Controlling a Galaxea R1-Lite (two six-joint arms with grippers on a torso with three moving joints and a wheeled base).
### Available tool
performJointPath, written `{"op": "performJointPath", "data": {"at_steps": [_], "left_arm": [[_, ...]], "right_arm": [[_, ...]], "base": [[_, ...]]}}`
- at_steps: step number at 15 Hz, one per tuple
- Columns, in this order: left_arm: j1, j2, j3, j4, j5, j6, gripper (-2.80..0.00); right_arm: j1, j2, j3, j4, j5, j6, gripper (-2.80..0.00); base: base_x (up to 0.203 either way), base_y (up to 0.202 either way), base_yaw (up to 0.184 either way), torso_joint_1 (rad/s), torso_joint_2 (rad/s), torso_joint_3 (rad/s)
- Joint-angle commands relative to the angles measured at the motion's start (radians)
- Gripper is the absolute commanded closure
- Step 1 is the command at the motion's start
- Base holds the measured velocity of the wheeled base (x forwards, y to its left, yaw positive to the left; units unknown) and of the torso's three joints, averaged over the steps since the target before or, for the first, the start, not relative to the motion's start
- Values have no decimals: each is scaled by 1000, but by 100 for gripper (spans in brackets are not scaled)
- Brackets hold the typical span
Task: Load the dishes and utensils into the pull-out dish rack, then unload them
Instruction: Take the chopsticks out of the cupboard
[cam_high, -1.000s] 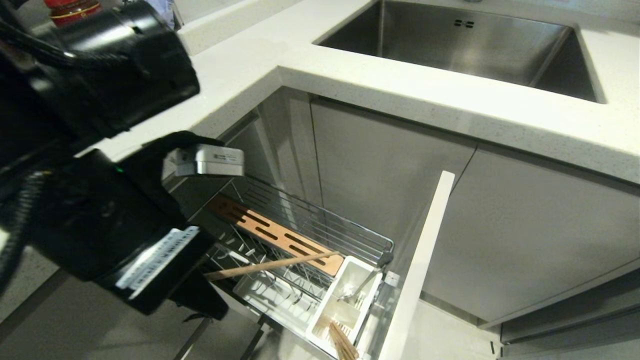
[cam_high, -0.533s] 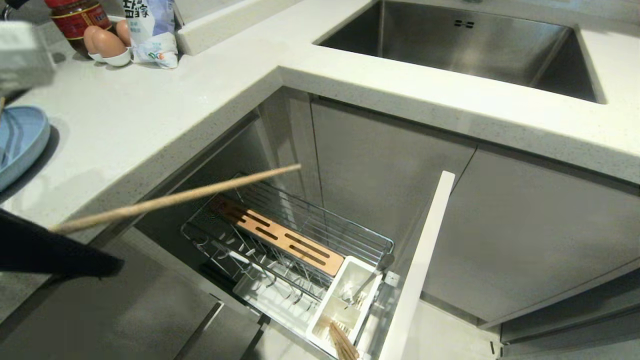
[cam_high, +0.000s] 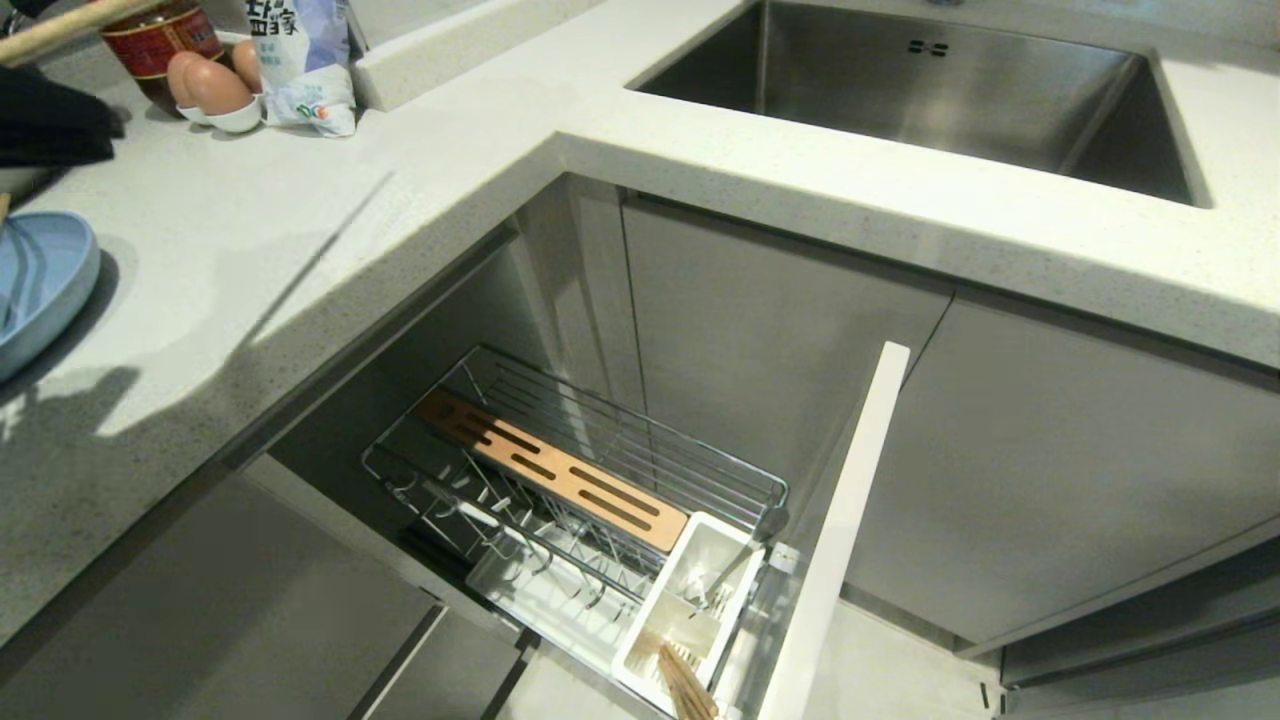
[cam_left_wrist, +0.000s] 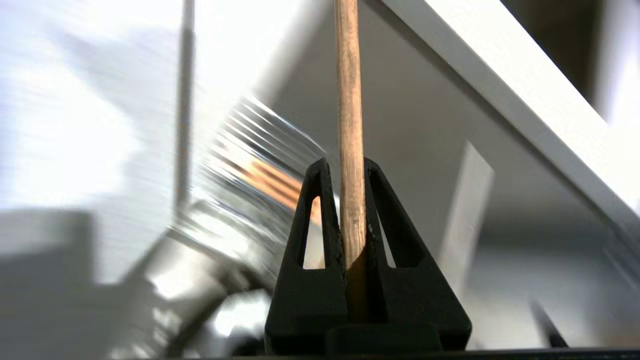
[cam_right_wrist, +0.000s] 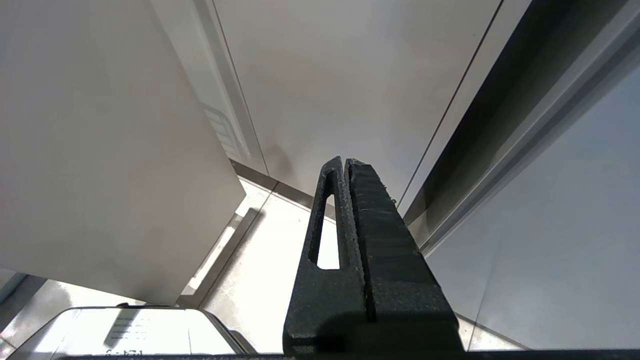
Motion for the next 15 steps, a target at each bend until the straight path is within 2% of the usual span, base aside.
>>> {"op": "performJointPath", "data": {"at_steps": [1, 2, 3, 8, 11, 15], "left_arm": [[50, 3, 35, -38, 233, 7, 0], [61, 11, 56, -46, 352, 22, 0], [71, 17, 90, -50, 429, 33, 0], [274, 18, 163, -44, 442, 23, 0], [279, 16, 167, 28, 442, -29, 0], [335, 17, 183, 45, 431, -50, 0]], "right_arm": [[0, 0, 0, 0, 0, 0, 0], [0, 0, 0, 0, 0, 0, 0], [0, 0, 0, 0, 0, 0, 0], [0, 0, 0, 0, 0, 0, 0], [0, 0, 0, 0, 0, 0, 0], [0, 0, 0, 0, 0, 0, 0]], "base": [[0, 0, 0, 0, 0, 0], [0, 0, 0, 0, 0, 0], [0, 0, 0, 0, 0, 0], [0, 0, 0, 0, 0, 0], [0, 0, 0, 0, 0, 0], [0, 0, 0, 0, 0, 0]]}}
